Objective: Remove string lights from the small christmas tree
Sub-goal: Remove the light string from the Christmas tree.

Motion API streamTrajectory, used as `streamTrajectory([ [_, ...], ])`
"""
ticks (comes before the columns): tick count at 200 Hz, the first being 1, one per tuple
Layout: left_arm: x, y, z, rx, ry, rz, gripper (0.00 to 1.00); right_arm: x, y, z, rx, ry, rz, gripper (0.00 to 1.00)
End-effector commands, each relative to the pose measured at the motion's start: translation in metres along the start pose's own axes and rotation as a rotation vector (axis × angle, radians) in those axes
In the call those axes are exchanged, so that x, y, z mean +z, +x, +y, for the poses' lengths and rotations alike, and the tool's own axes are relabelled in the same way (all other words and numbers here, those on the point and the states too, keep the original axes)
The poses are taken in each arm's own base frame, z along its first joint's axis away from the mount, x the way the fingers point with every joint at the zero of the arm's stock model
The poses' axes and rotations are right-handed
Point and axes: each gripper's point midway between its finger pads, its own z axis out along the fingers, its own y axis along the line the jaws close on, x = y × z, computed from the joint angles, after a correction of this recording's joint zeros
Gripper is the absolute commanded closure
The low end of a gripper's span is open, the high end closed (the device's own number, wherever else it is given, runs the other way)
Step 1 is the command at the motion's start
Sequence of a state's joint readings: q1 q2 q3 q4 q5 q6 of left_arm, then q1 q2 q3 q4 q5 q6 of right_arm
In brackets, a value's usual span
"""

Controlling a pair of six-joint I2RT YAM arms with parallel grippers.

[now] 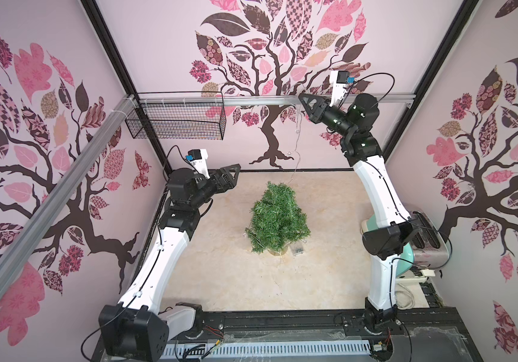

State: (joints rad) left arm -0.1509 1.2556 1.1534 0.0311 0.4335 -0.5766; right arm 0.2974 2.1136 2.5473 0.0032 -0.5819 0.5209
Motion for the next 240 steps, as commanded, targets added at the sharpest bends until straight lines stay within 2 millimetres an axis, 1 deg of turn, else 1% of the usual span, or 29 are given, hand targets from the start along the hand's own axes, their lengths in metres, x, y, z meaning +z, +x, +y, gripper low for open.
streamTrajectory([
  [1,0.015,-0.022,-0.021,0.068,0.13,-0.059,0.05,0.009,-0.006,0.029,0.044,-0.113,-0.026,1.0],
  [31,0.043,-0.014,-0.014,0.098,0.164,-0.014,0.05,0.021,0.01,0.019,0.104,-0.142,-0.026,1.0],
  [55,0.069,-0.004,-0.011,0.107,0.206,0.028,0.07,0.027,0.015,0.02,0.147,-0.18,-0.047,1.0],
  [96,0.107,0.032,-0.012,0.127,0.247,0.102,0.07,0.035,0.021,0.025,0.216,-0.239,-0.074,1.0],
  [117,0.122,0.046,-0.008,0.119,0.255,0.126,0.08,0.036,0.019,0.027,0.26,-0.27,-0.101,1.0],
  [144,0.128,0.051,-0.003,0.099,0.261,0.116,0.08,0.038,0.019,0.032,0.299,-0.302,-0.126,1.0],
  [174,0.132,0.06,-0.007,0.103,0.267,0.125,0.08,0.042,0.026,0.039,0.329,-0.339,-0.124,1.0],
  [184,0.134,0.062,-0.008,0.101,0.269,0.128,0.08,0.041,0.025,0.041,0.344,-0.355,-0.129,1.0],
  [212,0.137,0.063,-0.009,0.077,0.283,0.113,0.08,0.041,0.024,0.05,0.371,-0.386,-0.136,1.0],
  [240,0.137,0.065,-0.009,0.059,0.287,0.1,0.09,0.043,0.028,0.058,0.379,-0.409,-0.131,1.0],
])
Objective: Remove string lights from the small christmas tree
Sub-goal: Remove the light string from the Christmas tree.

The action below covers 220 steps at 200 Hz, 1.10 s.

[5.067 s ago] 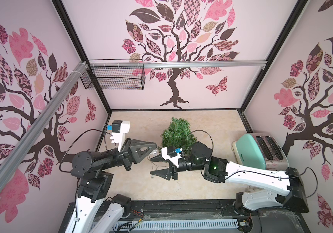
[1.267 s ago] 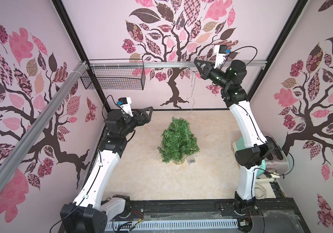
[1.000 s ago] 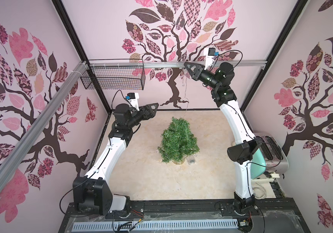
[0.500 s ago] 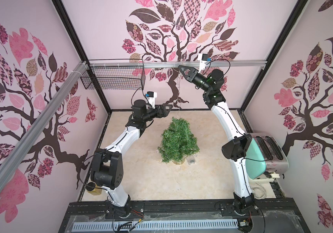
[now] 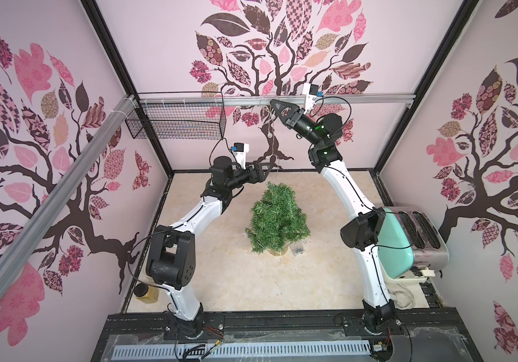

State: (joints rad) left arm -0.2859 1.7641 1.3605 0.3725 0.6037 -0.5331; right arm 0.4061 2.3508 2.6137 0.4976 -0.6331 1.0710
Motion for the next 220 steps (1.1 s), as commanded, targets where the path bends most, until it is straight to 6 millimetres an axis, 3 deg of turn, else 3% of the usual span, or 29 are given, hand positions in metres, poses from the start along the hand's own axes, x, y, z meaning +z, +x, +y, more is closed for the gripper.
streamTrajectory([
  [1,0.002,-0.003,0.001,-0.005,0.01,-0.037,0.09,0.004,-0.007,0.032,-0.026,-0.097,-0.022,1.0],
  [85,0.008,0.005,0.015,-0.02,-0.021,-0.044,0.1,0.008,0.0,0.057,0.017,-0.17,-0.004,1.0],
  [146,0.016,0.012,0.008,-0.039,0.006,-0.043,0.13,0.01,0.002,0.068,0.018,-0.191,0.002,1.0],
  [196,-0.005,0.023,0.022,-0.051,-0.093,-0.098,0.13,0.011,0.004,0.069,0.018,-0.187,0.008,1.0],
  [220,-0.004,0.032,0.027,-0.06,-0.098,-0.091,0.13,0.014,0.011,0.074,0.023,-0.198,0.024,1.0],
])
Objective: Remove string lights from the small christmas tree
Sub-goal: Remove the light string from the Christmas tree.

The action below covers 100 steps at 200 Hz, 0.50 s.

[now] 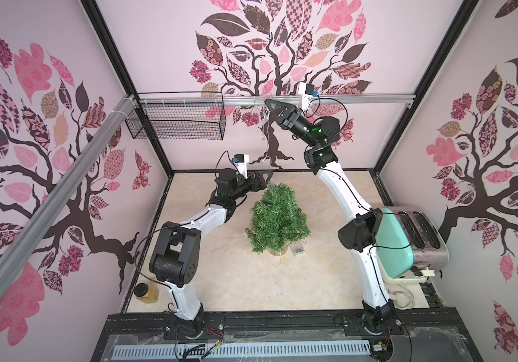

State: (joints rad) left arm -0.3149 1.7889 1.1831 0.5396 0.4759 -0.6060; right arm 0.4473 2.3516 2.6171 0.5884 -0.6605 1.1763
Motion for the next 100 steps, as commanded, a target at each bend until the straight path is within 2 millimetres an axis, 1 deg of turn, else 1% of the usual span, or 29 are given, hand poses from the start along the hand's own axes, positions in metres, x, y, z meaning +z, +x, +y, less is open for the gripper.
streamTrajectory([
  [1,-0.005,-0.016,-0.008,0.027,0.007,-0.064,0.13,0.008,0.0,0.041,-0.047,-0.092,0.011,1.0],
  [31,-0.005,-0.016,-0.007,0.022,0.011,-0.073,0.13,0.012,0.009,0.045,-0.036,-0.102,0.026,1.0],
  [62,0.0,-0.02,-0.005,0.027,0.004,-0.077,0.13,0.019,0.022,0.05,-0.017,-0.125,0.045,1.0],
  [100,0.003,-0.023,-0.001,0.023,-0.016,-0.09,0.14,0.023,0.028,0.061,-0.013,-0.149,0.05,1.0],
])
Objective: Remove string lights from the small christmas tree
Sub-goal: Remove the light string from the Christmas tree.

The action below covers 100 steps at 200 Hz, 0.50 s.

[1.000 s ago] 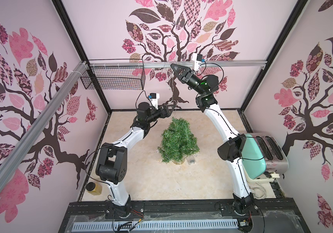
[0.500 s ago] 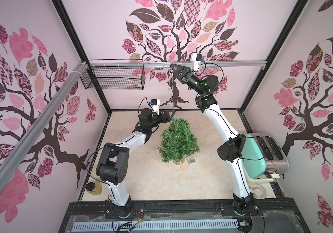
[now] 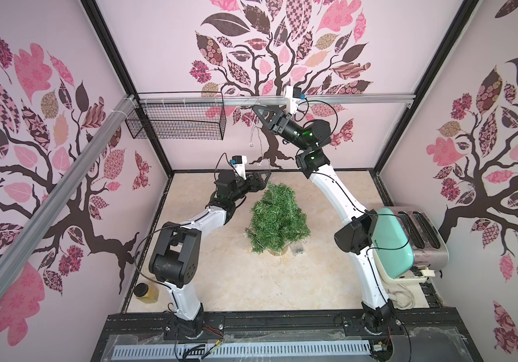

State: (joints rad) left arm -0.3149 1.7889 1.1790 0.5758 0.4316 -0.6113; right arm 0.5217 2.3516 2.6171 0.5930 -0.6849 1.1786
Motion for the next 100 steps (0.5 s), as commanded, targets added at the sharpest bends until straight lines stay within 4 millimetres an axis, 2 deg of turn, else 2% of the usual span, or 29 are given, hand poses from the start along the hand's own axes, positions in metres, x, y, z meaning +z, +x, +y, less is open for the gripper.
streamTrajectory([
  [1,0.004,-0.014,-0.003,0.014,0.004,-0.042,0.14,0.004,-0.008,0.041,-0.056,-0.088,-0.008,1.0],
  [42,0.006,-0.02,0.008,-0.002,-0.034,-0.065,0.17,0.007,-0.002,0.058,-0.05,-0.128,0.018,1.0],
  [72,0.003,-0.027,0.015,-0.022,-0.045,-0.088,0.27,0.006,-0.004,0.065,-0.055,-0.135,0.02,1.0],
  [100,0.001,-0.031,0.017,-0.039,-0.042,-0.095,0.26,0.006,-0.004,0.068,-0.054,-0.139,0.024,1.0],
])
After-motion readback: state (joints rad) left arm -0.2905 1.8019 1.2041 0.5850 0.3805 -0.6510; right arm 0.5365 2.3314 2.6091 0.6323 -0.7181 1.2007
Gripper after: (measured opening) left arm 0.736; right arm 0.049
